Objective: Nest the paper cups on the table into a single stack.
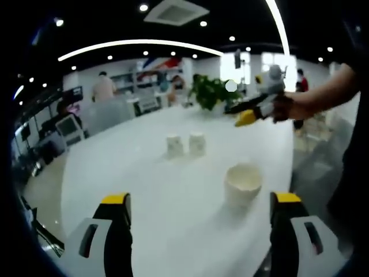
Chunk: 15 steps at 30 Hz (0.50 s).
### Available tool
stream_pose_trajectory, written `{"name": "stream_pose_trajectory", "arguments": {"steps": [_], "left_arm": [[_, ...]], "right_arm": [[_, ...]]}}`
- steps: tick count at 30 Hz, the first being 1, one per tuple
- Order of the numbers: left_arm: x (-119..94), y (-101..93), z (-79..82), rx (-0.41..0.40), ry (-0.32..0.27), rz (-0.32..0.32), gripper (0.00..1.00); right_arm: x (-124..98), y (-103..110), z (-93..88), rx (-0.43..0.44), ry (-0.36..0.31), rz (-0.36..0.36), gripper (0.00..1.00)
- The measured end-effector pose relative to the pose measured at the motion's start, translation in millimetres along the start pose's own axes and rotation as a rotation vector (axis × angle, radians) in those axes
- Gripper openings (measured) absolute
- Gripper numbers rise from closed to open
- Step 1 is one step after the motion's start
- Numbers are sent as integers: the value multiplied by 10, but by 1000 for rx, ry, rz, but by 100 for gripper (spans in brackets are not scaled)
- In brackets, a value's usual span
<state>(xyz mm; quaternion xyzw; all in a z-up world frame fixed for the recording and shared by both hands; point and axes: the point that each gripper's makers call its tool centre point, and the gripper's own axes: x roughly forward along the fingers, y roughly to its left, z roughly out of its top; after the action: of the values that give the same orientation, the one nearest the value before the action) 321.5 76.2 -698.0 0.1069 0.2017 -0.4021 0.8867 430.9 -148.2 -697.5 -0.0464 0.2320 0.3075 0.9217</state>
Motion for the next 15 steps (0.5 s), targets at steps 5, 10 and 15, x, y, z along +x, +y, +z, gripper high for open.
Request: {"name": "stream_pose_trajectory", "arguments": {"steps": [5,10,15], "left_arm": [[-26,1,-28,-14,-2,15,100],[-72,-7,-52,-44,-3,28,100],[-95,-11,-66,-50,6,39,100]], "right_arm": [[250,-272,-4,8,26,-11,79],[474,-423,-134,-28,93,-2,75],[647,-479,-198,-45,127,14,70]]}}
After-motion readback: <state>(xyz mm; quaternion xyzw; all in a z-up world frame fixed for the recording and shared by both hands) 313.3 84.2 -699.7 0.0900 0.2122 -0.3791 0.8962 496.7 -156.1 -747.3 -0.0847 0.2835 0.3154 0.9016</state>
